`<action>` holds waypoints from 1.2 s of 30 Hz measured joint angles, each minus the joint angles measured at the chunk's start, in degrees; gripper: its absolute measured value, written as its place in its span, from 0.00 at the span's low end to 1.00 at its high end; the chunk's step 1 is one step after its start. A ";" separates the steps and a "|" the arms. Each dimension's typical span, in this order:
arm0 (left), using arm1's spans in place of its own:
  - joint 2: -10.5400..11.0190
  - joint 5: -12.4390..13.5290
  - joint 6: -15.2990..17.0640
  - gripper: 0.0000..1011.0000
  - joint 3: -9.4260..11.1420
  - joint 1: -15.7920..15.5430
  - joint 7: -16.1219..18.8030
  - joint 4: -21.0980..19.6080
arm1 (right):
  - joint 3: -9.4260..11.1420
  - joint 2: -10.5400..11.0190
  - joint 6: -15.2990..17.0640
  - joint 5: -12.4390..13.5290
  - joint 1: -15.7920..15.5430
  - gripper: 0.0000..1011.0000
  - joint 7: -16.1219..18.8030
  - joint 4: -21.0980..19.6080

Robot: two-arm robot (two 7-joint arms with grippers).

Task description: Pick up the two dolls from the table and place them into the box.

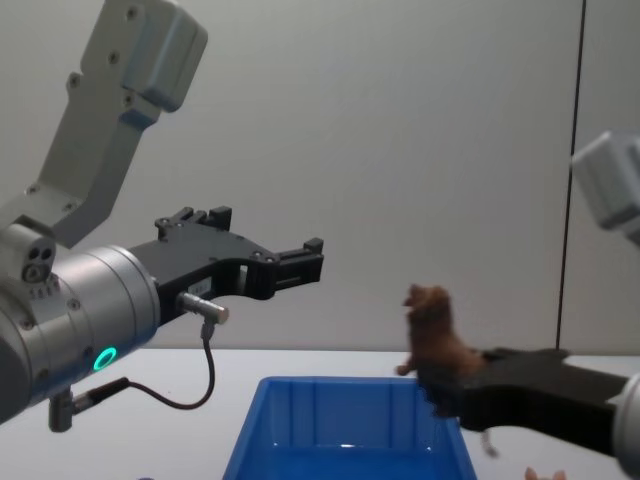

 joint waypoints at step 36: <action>0.00 0.00 0.00 0.99 0.00 0.00 0.00 0.00 | -2.36 -1.64 -0.58 -1.70 -0.21 0.99 -3.34 2.65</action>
